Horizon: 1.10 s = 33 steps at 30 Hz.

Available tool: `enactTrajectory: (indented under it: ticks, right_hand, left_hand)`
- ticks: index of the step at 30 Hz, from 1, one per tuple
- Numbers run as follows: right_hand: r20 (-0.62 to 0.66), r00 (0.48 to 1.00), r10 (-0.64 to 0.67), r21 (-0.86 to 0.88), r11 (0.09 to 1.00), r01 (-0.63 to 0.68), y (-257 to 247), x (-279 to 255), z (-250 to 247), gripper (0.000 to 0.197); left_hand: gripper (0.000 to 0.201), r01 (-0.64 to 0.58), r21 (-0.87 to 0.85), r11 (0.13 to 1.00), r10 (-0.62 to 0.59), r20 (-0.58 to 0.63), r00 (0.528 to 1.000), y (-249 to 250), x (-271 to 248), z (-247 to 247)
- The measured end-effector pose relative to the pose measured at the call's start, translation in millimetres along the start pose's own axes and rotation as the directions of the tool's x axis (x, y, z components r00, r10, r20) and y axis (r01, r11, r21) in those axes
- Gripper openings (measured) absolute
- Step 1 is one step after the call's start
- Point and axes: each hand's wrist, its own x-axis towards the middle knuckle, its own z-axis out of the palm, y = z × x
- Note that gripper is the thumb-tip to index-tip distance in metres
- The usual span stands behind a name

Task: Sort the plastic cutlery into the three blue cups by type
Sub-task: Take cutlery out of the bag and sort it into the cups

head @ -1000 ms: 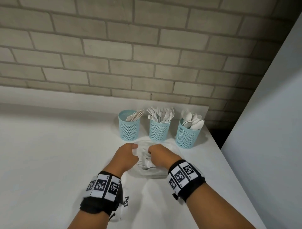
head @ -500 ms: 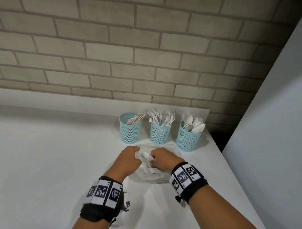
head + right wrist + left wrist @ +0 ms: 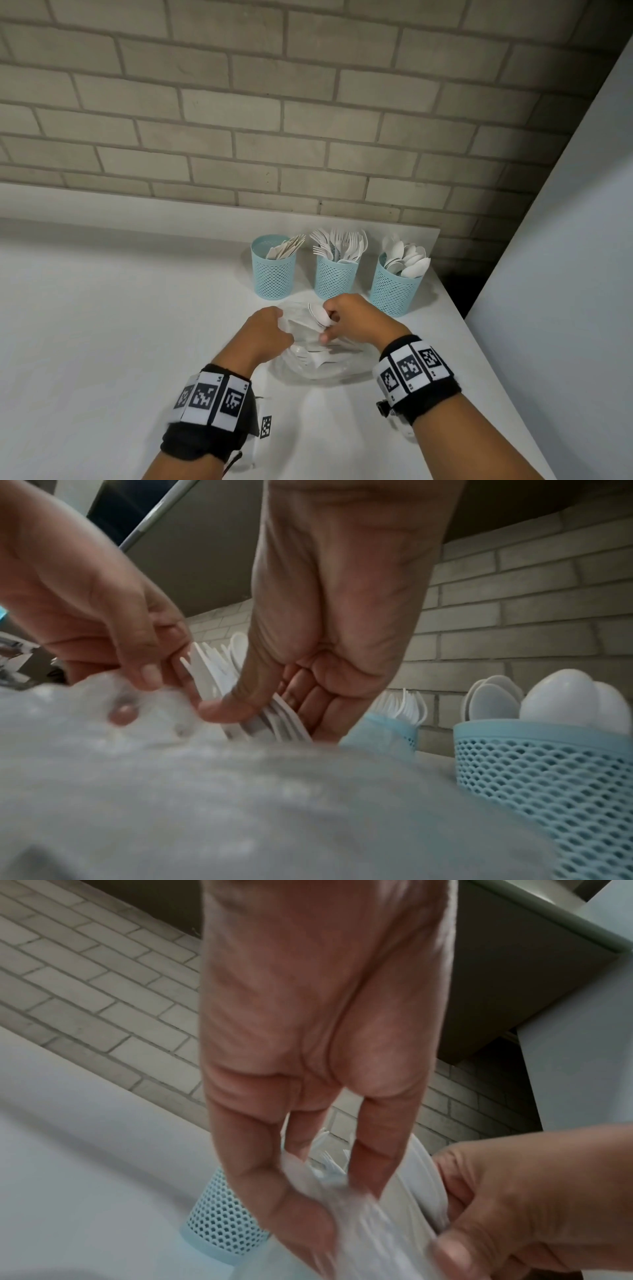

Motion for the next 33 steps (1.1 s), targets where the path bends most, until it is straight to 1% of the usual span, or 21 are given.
enactTrajectory:
  ticks: [3,5,6,7,8,9,10,11,12,13,14,16,18,20,22,24,26,28,29,32,33]
  right_hand:
    - [-0.003,1.0,-0.005,0.215,0.977,0.006,0.1,-1.9,-10.1,0.025]
    - [-0.032,0.999,-0.012,0.367,0.93,0.023,-1.3,-3.0,-16.4,0.016]
    - [-0.061,0.998,-0.005,0.432,0.901,0.031,-3.5,-3.9,-19.8,0.018]
    - [-0.095,0.995,0.012,0.508,0.861,0.039,-5.9,-4.4,-23.0,0.02]
    - [-0.128,0.991,0.037,0.599,0.799,0.047,-8.5,-4.1,-25.3,0.021]
    - [-0.15,0.986,0.072,0.69,0.722,0.053,-11.6,-3.3,-27.1,0.022]
    - [-0.167,0.98,0.107,0.761,0.646,0.059,-14.3,-1.8,-28.5,0.022]
    - [-0.178,0.973,0.145,0.811,0.582,0.062,-16.5,0.8,-29.3,0.021]
    - [-0.186,0.967,0.175,0.845,0.531,0.066,-19.0,2.8,-29.8,0.019]
    - [-0.19,0.962,0.196,0.87,0.487,0.072,-22.2,4.0,-29.7,0.017]
    - [-0.189,0.959,0.212,0.892,0.446,0.077,-24.5,5.5,-28.6,0.014]
    - [-0.178,0.949,0.26,0.919,0.388,0.067,-27.4,9.2,-24.9,0.017]
    - [-0.177,0.933,0.312,0.923,0.382,0.047,-28.6,11.9,-20.4,0.026]
    - [-0.186,0.925,0.331,0.916,0.398,0.042,-28.4,13.4,-17.1,0.026]
    - [-0.206,0.918,0.338,0.889,0.456,0.032,-26.9,13.8,-15.7,0.02]
    - [-0.2,0.913,0.355,0.875,0.485,0.003,-24.9,15.3,-13.8,0.009]
    - [-0.158,0.914,0.374,0.875,0.482,-0.046,-24.9,16.7,-12.0,0.003]
    - [-0.113,0.92,0.375,0.886,0.458,-0.078,-26.4,17.1,-11.0,0.004]
    - [-0.098,0.924,0.369,0.889,0.45,-0.085,-27.2,16.8,-11.2,0.006]
    - [-0.061,0.935,0.351,0.891,0.442,-0.108,-26.7,17.6,-12.1,0.026]
    - [-0.053,0.935,0.35,0.894,0.434,-0.111,-26.0,17.9,-12.5,0.028]
  left_hand:
    - [0.063,0.037,-0.015,0.999,-0.037,0.024,0.999,0.1,0.2,-0.9]
    - [0.064,0.033,0.114,0.993,-0.034,0.003,0.999,2.7,-1.0,-2.0]
    - [0.062,0.006,0.197,0.98,0.003,-0.05,0.999,4.3,-1.0,-2.3]
    - [0.059,-0.045,0.237,0.971,0.074,-0.115,0.991,6.4,-0.4,-2.4]
    - [0.054,-0.132,0.21,0.969,0.169,-0.17,0.971,10.0,-0.2,-2.9]
    - [0.048,-0.233,0.127,0.964,0.255,-0.2,0.946,14.5,0.0,-3.2]
    - [0.043,-0.307,-0.008,0.952,0.3,-0.19,0.935,20.2,-0.4,-2.9]
    - [0.038,-0.331,-0.15,0.932,0.313,-0.13,0.941,26.3,-1.0,-1.8]
    - [0.031,-0.317,-0.295,0.901,0.321,-0.039,0.946,30.9,-0.7,0.3]
    - [0.026,-0.274,-0.419,0.866,0.322,0.047,0.946,34.3,-0.2,2.9]
    - [0.027,-0.222,-0.514,0.829,0.321,0.111,0.941,37.0,1.1,5.8]
    - [0.034,-0.135,-0.635,0.761,0.322,0.19,0.927,38.5,3.9,11.3]
    - [0.037,-0.085,-0.696,0.713,0.313,0.208,0.927,37.6,8.8,15.7]
    - [0.038,-0.06,-0.721,0.691,0.295,0.205,0.933,37.3,11.1,17.4]
    - [0.036,-0.048,-0.724,0.689,0.283,0.207,0.936,36.6,12.8,17.9]
    - [0.033,-0.044,-0.716,0.697,0.279,0.214,0.936,36.1,13.3,18.0]
    - [0.026,-0.047,-0.716,0.697,0.281,0.212,0.936,35.7,13.9,18.0]
    - [0.018,-0.048,-0.722,0.69,0.289,0.214,0.933,35.0,15.5,17.7]
    - [0.016,-0.042,-0.73,0.682,0.29,0.218,0.932,34.7,16.1,17.2]
    - [0.016,-0.029,-0.75,0.661,0.303,0.231,0.925,32.5,18.3,16.0]
    - [0.017,-0.026,-0.756,0.654,0.307,0.234,0.923,31.5,19.1,15.8]
